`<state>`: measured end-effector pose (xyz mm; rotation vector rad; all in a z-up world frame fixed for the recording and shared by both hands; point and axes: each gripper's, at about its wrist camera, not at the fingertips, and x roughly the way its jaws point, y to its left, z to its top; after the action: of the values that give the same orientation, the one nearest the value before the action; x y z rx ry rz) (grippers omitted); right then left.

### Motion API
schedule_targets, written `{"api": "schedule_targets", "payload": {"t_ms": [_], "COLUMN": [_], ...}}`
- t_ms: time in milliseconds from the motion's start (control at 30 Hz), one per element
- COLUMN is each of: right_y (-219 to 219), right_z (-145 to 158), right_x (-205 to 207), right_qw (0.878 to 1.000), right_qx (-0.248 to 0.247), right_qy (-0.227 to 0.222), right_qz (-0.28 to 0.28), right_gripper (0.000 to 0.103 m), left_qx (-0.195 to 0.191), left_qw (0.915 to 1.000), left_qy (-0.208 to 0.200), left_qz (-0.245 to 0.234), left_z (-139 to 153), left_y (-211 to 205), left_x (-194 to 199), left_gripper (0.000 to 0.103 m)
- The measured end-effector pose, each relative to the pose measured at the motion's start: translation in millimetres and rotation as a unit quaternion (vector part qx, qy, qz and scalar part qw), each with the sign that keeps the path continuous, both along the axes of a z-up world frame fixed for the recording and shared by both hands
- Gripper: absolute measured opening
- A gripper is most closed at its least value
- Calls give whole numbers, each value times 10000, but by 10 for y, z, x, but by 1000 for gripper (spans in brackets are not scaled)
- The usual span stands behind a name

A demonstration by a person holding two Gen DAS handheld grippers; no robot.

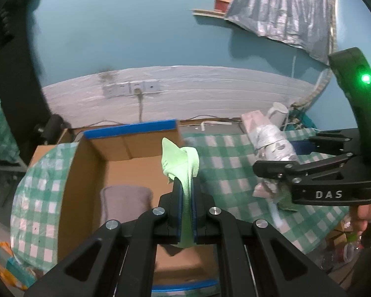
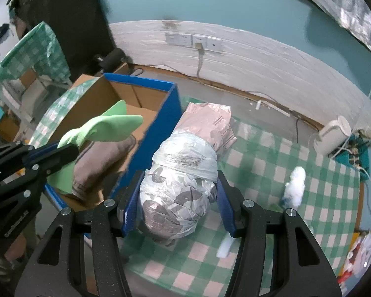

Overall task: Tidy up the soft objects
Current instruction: 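Lower the lime-green cloth and plastic-wrapped bundle into the box and open both tools, then withdraw both open tools from the box back over the table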

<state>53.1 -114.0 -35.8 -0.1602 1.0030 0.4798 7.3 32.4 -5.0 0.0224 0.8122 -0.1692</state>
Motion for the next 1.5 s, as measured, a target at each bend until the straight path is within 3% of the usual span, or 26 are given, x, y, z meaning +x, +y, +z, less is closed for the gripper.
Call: {"api": "schedule_targets", "payload": {"t_ms": [667,1167,1233,1400,1500], "right_y": [887,1199,1227,1236,1215], "right_z": [-65,-288,-325,-337,-321], "right_x": [79,146,149,163,168], "right_qw": [9981,9957,9952,9961,9965], "right_qx": [-174,-207,-235,-246,-248], "right_qy": [118,403,440,383,333], "right_qz": [573,803,839,760,729], "right_gripper": [55,55,56,75,76], "left_qx": [121,278,276,333,325], "left_qw": [9960,9918,9912,9895,9893], "left_qy": [1,328,360,392,320], "left_qz": [885,1202,1243,1354,1386], "left_z": [-79,-309,-326,-350,-336], "left_y": [822,1032,1052,1085,1106], "left_x": [-41,72,80,99,96], "left_gripper": [6,6,15,41,44]}}
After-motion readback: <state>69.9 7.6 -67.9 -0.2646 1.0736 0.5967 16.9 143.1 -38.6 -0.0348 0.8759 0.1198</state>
